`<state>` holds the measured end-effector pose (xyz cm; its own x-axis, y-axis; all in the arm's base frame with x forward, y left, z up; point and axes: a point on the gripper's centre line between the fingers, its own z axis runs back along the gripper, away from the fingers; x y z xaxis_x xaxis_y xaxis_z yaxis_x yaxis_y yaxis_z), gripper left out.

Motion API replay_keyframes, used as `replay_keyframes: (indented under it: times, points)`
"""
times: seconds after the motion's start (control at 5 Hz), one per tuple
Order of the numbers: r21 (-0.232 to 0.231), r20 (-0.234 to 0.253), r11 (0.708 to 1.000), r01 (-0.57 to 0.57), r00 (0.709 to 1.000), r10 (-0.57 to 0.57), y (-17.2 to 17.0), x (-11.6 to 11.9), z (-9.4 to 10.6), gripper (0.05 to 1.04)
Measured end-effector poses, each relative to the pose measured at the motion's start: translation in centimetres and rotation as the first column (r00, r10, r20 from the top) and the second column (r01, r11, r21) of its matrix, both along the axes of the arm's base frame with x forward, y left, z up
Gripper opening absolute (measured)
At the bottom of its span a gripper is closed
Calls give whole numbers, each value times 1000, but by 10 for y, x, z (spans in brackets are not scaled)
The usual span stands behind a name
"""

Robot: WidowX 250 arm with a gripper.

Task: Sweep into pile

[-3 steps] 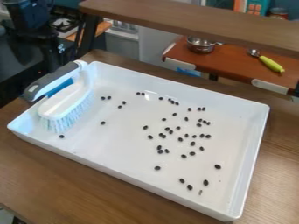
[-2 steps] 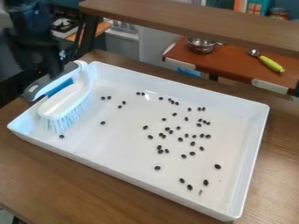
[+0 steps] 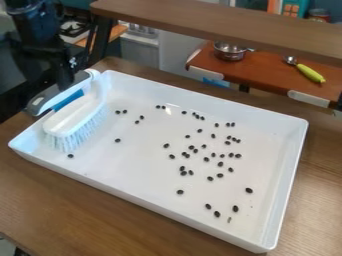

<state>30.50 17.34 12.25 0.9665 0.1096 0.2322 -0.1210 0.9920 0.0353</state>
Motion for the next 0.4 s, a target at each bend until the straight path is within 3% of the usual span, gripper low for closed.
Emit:
replay_keyframes:
  times: [0.4]
  points:
    - [8,-11,999,35,999,-35,-4,2,-16,999]
